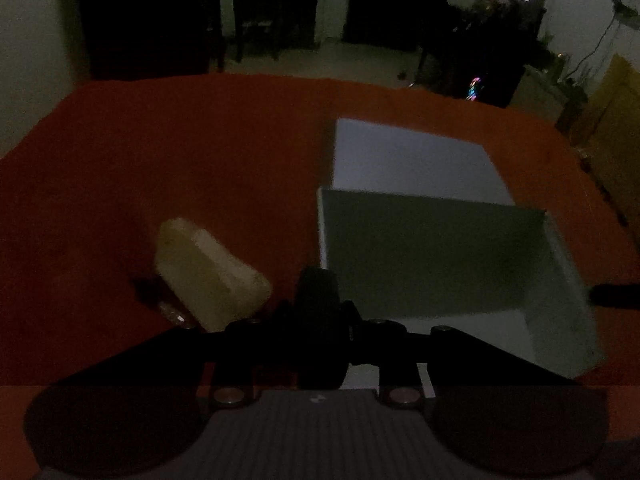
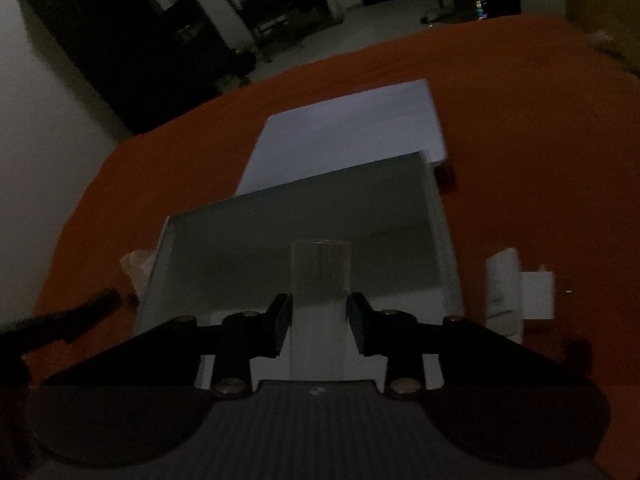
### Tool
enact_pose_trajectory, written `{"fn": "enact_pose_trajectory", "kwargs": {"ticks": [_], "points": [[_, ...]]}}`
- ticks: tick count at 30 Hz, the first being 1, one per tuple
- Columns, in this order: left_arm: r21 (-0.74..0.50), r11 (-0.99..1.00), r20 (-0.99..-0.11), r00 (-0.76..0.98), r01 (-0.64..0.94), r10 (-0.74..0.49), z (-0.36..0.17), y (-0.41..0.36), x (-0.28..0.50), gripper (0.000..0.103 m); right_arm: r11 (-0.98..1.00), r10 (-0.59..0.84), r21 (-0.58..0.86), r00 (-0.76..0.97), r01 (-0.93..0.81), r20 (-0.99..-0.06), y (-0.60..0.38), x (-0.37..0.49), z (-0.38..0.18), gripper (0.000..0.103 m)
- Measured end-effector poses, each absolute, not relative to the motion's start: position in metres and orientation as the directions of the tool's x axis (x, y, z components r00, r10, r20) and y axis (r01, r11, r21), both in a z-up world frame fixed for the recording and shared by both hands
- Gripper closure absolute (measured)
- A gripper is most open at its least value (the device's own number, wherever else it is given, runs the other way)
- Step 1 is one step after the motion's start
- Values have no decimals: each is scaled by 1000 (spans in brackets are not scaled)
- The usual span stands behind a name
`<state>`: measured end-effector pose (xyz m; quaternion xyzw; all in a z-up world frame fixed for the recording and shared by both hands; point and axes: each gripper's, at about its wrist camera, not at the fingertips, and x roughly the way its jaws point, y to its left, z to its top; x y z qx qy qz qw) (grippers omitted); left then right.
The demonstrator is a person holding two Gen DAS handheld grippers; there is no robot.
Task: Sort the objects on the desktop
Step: 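Carry the glass cup with the right tool over into the white box, then open the right tool to release the cup inside the box, withdraw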
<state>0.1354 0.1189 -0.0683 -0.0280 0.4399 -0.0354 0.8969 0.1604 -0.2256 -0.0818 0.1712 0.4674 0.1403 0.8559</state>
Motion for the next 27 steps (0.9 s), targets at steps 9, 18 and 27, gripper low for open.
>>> {"fn": "enact_pose_trajectory", "kwargs": {"ticks": [9, 18, 27], "points": [[-108, 981, -807, 562, 160, -181, -88, 57, 146, 81, 901, 411, 427, 454, -74, -790, -211, 177, -106, 68], [-88, 981, -854, 493, 173, -164, -140, 23, 158, 81, 923, 371, 380, 394, -60, -841, -201, 192, -141, 68], [-88, 984, -887, 437, 154, -148, -178, 6, 164, 81, 947, 315, 314, 363, -64, -877, -191, 195, -163, 68]]}}
